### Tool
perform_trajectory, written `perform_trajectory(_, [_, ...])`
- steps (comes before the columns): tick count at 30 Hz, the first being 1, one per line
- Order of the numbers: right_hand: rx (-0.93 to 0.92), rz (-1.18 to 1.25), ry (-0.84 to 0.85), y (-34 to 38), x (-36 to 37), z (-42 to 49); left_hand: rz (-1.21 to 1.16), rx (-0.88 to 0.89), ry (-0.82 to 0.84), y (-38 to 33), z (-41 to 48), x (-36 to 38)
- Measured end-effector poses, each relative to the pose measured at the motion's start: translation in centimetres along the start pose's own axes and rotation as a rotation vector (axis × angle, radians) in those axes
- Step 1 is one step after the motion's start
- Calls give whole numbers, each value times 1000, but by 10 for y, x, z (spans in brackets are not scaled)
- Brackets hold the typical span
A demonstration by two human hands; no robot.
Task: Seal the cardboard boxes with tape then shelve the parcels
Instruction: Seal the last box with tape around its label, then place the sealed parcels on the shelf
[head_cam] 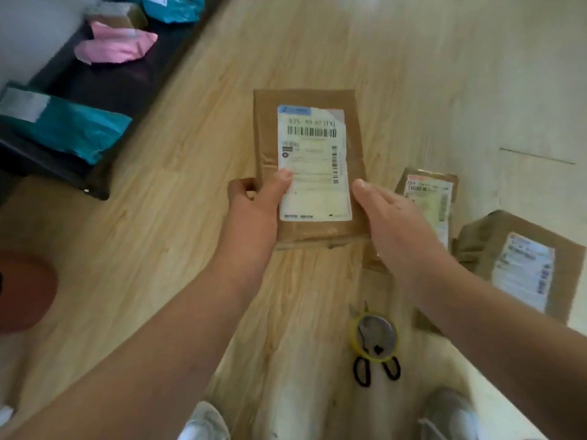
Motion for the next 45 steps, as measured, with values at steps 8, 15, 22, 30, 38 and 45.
perform_trajectory(8, [141,129,-69,-7,14,1,23,-55,94,11,0,6])
perform_trajectory(15, [181,223,-19,6,9,-34,41,-100,128,-2,-35,-16])
perform_trajectory(22, [395,190,87,32,-3,-101,108,-201,51,-40,-94,-62])
perform_trajectory(30, [488,204,114,171,-38,-154,-5,-295,18,-169,-151,-125])
perform_trajectory(38, [505,305,-7,322,-50,-193,37,-330,21,-302,-188,-188])
perform_trajectory(45, [441,328,-16,428,-52,-184,-48,-329,40,-398,-174,-212])
Point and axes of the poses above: each hand's wrist, its own z-axis towards the middle knuckle, its own x-axis out of the palm, y = z × x, the point moved 2 cm from there along z, towards the middle knuckle, and after that the axes turned 11 degrees about -y, right-handed, at the moved point
